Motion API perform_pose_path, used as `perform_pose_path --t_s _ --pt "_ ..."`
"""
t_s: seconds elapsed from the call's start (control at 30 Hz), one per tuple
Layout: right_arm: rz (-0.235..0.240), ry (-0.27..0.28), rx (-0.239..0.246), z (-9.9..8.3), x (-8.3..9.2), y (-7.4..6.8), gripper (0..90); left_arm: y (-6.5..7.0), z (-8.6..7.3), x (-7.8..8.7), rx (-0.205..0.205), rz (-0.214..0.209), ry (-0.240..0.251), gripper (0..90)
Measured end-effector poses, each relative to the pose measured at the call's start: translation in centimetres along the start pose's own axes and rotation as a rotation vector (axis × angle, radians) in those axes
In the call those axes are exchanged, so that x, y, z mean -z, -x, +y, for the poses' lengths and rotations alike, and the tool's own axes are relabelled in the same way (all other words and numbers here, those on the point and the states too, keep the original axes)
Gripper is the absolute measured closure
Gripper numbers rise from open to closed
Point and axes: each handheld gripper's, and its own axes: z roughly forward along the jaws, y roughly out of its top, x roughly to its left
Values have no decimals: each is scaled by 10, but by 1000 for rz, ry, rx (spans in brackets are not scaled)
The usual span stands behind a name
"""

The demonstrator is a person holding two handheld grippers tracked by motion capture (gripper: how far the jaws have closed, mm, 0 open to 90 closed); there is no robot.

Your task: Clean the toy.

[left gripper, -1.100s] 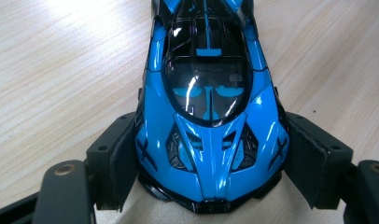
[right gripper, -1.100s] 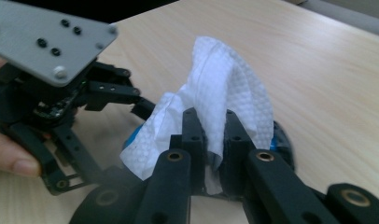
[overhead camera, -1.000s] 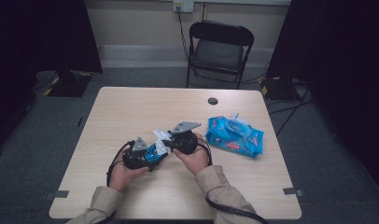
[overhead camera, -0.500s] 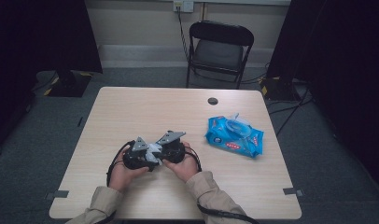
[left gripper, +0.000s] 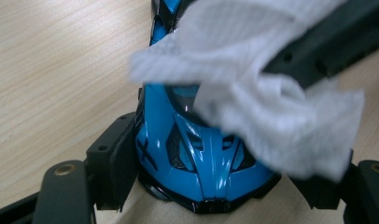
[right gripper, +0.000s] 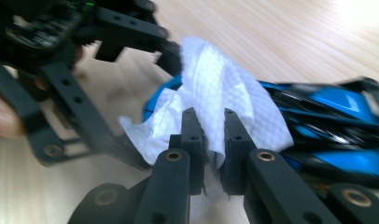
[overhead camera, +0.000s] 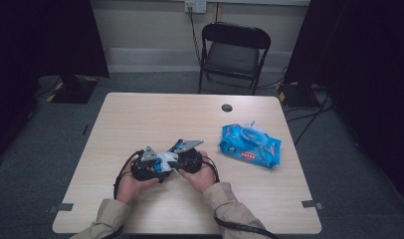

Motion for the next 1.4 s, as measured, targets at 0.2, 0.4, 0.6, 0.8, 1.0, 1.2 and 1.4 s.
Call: perform_pose_path --t_s 0.2,0.4,0.6,0.8,1.0,1.2,1.4 --pt "-34 -3 -21 -5 8 14 828 0 0 0 5 0 4 253" --pt "-51 7 -50 -10 12 24 829 0 0 0 2 0 2 253" --pt "-76 7 -66 -8 16 31 831 0 0 0 5 0 4 253" --pt "-118 12 -87 -7 21 42 832 0 0 0 1 0 0 253" --pt "-133 19 -102 -7 23 52 834 0 0 0 -1 0 0 253" --pt "-139 28 -106 -7 26 53 834 0 0 0 3 0 2 253" --pt "-151 33 -109 -7 27 54 834 0 0 0 6 0 4 253"
